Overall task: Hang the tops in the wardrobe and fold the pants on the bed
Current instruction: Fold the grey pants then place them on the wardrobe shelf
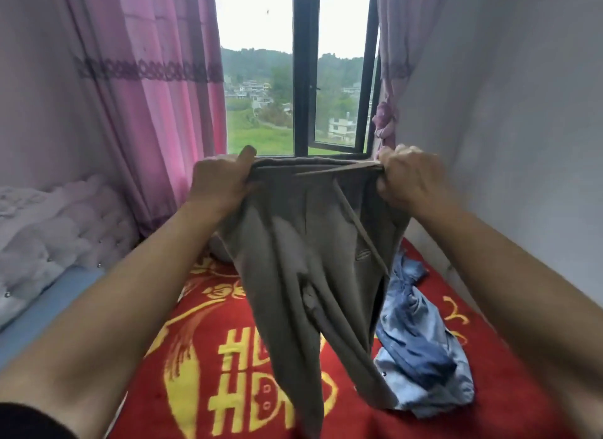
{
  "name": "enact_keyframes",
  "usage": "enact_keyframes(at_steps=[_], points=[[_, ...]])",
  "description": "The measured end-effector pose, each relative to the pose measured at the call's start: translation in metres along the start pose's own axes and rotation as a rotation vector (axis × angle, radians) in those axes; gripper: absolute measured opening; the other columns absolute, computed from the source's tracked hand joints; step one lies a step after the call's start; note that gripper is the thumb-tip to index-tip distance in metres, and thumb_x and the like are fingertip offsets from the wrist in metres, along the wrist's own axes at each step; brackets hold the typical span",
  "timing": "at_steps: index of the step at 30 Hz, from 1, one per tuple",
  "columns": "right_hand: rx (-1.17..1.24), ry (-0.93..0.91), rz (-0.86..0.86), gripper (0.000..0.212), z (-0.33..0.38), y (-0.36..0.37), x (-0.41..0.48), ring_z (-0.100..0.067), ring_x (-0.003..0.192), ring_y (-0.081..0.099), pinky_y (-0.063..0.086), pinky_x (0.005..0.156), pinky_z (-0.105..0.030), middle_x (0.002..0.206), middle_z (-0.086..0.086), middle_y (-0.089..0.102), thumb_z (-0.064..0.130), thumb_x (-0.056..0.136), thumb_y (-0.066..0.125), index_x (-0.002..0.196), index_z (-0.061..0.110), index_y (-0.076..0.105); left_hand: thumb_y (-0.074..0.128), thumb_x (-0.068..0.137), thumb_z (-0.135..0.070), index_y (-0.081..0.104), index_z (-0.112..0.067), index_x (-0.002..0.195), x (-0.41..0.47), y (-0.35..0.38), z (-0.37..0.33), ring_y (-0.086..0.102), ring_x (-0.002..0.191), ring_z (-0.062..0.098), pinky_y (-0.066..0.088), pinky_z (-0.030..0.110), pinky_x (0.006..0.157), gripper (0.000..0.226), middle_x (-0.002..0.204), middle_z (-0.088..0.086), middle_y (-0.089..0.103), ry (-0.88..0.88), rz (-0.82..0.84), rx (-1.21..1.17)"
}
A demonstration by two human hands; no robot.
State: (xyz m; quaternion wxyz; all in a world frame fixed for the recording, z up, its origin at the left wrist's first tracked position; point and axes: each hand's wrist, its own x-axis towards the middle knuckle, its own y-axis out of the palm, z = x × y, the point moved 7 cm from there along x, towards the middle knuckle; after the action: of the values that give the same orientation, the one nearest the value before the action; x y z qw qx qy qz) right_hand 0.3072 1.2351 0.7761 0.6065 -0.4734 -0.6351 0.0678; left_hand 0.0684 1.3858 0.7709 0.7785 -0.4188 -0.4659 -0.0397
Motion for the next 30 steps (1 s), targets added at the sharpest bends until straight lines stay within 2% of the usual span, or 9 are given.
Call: enact_keyframes(at_steps=[2, 4, 9, 14, 18, 21, 23, 26, 30], points=[[-0.014, -0.013, -0.052, 0.032, -0.005, -0.025, 0.012, -0.028, 0.064, 0.051, 0.039, 0.057, -0.033, 0.076, -0.011, 0.051, 0.045, 0.087, 0.048, 0.088, 0.013, 0.048, 0.062, 0.088, -0.012, 0.053, -0.006, 0.1, 0.018, -0.019, 0.01, 0.037, 0.045, 0.019, 0.033, 0.029, 0.046, 0.016, 0.056, 0.009, 0.048, -0.026, -0.087, 0.071], [-0.022, -0.025, -0.081, 0.043, -0.009, -0.042, 0.023, -0.023, 0.058, 0.048, 0.042, 0.057, -0.032, 0.071, -0.006, 0.049, 0.056, 0.087, 0.046, 0.085, 0.014, 0.046, 0.057, 0.093, -0.01, 0.054, -0.003, 0.093, 0.031, -0.028, 0.017, 0.038, 0.045, 0.018, 0.031, 0.027, 0.047, 0.007, 0.055, 0.007, 0.044, -0.042, -0.091, 0.151], [-0.069, -0.019, -0.099, 0.049, -0.014, -0.053, 0.045, -0.017, 0.05, 0.044, 0.039, 0.056, -0.029, 0.062, -0.002, 0.046, 0.059, 0.09, 0.046, 0.087, 0.011, 0.056, 0.051, 0.094, -0.01, 0.054, -0.003, 0.083, 0.047, -0.035, 0.023, 0.041, 0.05, 0.019, 0.029, 0.027, 0.049, 0.013, 0.056, 0.004, 0.04, -0.002, 0.017, 0.268], [-0.086, -0.024, -0.06, 0.053, -0.01, -0.029, 0.056, -0.021, 0.055, 0.049, 0.039, 0.057, -0.03, 0.066, -0.005, 0.052, 0.06, 0.094, 0.04, 0.099, 0.011, 0.061, 0.067, 0.075, -0.001, 0.052, -0.012, 0.073, 0.049, -0.008, 0.033, 0.049, 0.059, 0.022, 0.035, 0.03, 0.057, 0.019, 0.063, 0.003, 0.049, -0.062, 0.234, 0.305], [-0.002, -0.024, 0.004, 0.055, -0.004, 0.011, 0.069, -0.024, 0.066, 0.054, 0.048, 0.067, -0.033, 0.075, -0.007, 0.058, 0.058, 0.095, 0.039, 0.114, 0.012, 0.063, 0.058, 0.088, -0.009, 0.065, -0.013, 0.084, 0.058, 0.04, 0.049, 0.057, 0.071, 0.027, 0.047, 0.036, 0.066, 0.009, 0.076, 0.006, 0.06, -0.239, 0.318, -0.018], [0.095, -0.012, 0.055, 0.047, -0.004, 0.059, 0.086, -0.032, 0.076, 0.061, 0.053, 0.074, -0.04, 0.083, -0.012, 0.063, 0.053, 0.093, 0.04, 0.1, 0.012, 0.061, 0.054, 0.094, -0.011, 0.07, -0.013, 0.099, 0.06, 0.09, 0.061, 0.063, 0.083, 0.025, 0.057, 0.039, 0.07, 0.017, 0.092, 0.008, 0.067, -0.508, 0.385, -0.546], [0.156, 0.014, 0.107, 0.039, -0.007, 0.102, 0.099, -0.035, 0.084, 0.063, 0.048, 0.072, -0.04, 0.093, -0.015, 0.065, 0.048, 0.093, 0.042, 0.097, 0.012, 0.058, 0.057, 0.092, -0.011, 0.071, -0.011, 0.101, 0.062, 0.124, 0.066, 0.064, 0.087, 0.026, 0.061, 0.041, 0.069, 0.017, 0.096, 0.01, 0.068, -0.633, 0.36, -0.741], [0.274, 0.045, 0.204, 0.03, -0.005, 0.172, 0.122, -0.036, 0.092, 0.061, 0.04, 0.07, -0.038, 0.103, -0.018, 0.063, 0.037, 0.096, 0.044, 0.105, 0.011, 0.057, 0.055, 0.089, -0.01, 0.07, -0.011, 0.1, 0.078, 0.178, 0.073, 0.064, 0.094, 0.031, 0.057, 0.046, 0.083, 0.018, 0.098, 0.013, 0.069, -0.652, 0.329, -0.737], [0.417, 0.104, 0.276, 0.023, -0.01, 0.245, 0.172, -0.042, 0.106, 0.058, 0.043, 0.08, -0.041, 0.112, -0.022, 0.056, 0.013, 0.097, 0.043, 0.114, 0.005, 0.057, 0.054, 0.089, -0.01, 0.066, -0.008, 0.109, 0.13, 0.245, 0.083, 0.061, 0.1, 0.033, 0.053, 0.044, 0.09, 0.023, 0.106, 0.016, 0.067, -0.656, 0.324, -0.64]])
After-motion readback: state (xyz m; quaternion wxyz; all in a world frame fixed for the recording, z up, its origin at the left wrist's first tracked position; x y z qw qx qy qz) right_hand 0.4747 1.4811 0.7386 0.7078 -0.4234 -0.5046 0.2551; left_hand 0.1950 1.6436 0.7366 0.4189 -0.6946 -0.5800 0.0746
